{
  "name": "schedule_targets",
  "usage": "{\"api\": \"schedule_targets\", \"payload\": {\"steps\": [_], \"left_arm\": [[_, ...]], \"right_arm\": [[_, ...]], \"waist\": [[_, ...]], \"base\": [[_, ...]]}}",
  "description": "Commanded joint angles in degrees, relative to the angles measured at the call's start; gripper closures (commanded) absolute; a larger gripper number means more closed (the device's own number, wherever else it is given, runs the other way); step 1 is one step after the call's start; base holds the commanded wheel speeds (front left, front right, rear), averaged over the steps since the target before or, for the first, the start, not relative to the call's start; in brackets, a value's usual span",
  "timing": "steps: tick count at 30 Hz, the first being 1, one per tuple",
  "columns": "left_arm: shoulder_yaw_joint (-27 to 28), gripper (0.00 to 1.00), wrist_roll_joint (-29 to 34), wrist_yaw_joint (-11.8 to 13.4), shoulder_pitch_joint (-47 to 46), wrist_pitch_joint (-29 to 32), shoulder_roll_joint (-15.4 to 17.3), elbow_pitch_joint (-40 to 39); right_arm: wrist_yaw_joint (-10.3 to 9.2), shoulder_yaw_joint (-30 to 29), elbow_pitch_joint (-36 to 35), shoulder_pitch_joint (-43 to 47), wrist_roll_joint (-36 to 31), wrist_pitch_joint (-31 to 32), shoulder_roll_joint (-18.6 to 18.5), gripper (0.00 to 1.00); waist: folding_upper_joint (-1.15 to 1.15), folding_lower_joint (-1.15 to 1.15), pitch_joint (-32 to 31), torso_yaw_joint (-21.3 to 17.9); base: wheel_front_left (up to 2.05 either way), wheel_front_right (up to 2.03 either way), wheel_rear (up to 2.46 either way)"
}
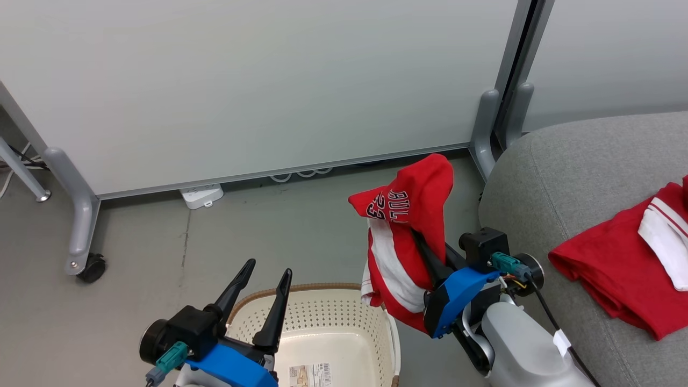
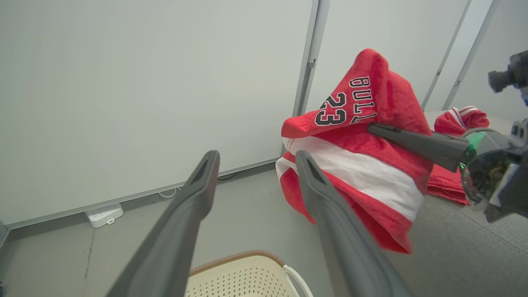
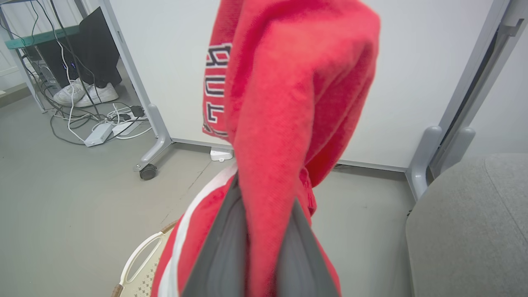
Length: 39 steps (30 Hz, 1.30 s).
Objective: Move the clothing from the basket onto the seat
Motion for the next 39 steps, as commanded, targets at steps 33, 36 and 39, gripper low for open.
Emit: {"api": "schedule_targets", "payload": {"steps": [33, 36, 39], "left_arm": [[1.9, 0.00, 1.7, -0.9, -0.7, -0.2, 0.0, 0.0], [1.5, 0.00, 1.6, -0.9, -1.0, -0.2, 0.4, -0.1], [1.2, 0.00, 1.6, -0.8, -1.2, -0.2, 0.7, 0.0]], "right_arm": [[-0.05, -0.5, -1.6, -0.1, 0.8, 0.0, 0.0, 1.00], [-0.05, -0.6, -1.9, 0.0, 1.0, 0.0, 0.0, 1.00], [-0.06, -0.7, -2.0, 0.3, 1.1, 0.0, 0.0, 1.00]], "waist": [[0.00, 0.00, 3.3, -18.7], [0.00, 0.00, 3.4, -21.1], [0.00, 0.00, 3.6, -23.3]], "base": [[0.00, 0.00, 0.00], [0.00, 0.00, 0.00], [0.00, 0.00, 0.00]]}}
